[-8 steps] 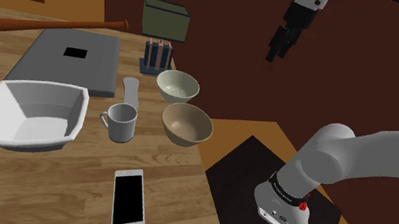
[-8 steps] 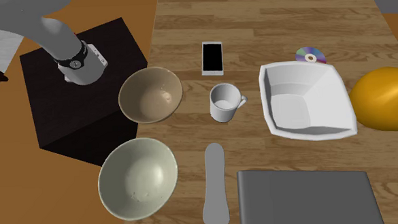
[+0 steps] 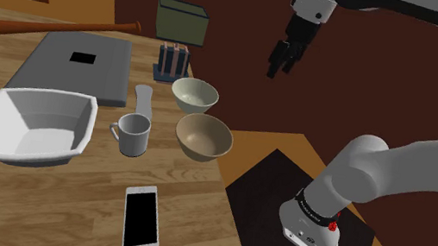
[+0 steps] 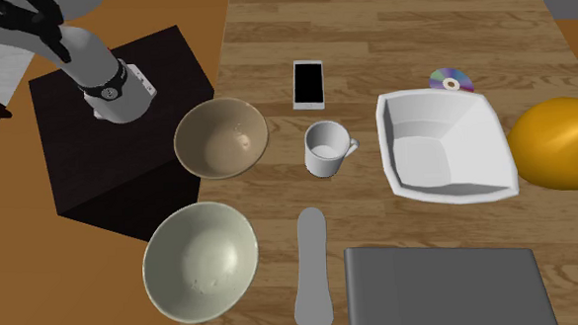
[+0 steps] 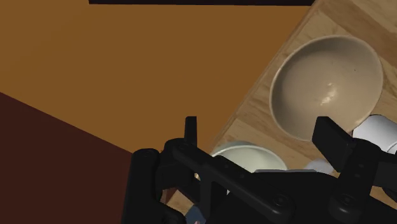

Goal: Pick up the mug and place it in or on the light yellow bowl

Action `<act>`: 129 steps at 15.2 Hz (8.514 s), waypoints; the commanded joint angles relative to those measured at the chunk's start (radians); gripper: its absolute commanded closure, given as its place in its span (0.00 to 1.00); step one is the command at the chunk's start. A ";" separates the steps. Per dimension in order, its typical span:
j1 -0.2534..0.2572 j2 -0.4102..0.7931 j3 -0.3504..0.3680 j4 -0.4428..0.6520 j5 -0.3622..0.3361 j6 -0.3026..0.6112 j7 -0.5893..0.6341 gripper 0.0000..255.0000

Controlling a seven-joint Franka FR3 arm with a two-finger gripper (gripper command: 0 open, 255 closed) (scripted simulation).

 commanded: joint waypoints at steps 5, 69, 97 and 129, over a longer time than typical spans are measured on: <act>0.035 0.104 0.098 -0.033 0.070 0.153 0.118 0.00; 0.133 0.840 0.401 0.362 -0.040 0.548 0.633 1.00; 0.016 0.694 0.293 0.483 0.042 0.282 0.383 1.00; -0.129 0.764 0.136 0.357 0.048 0.459 0.067 1.00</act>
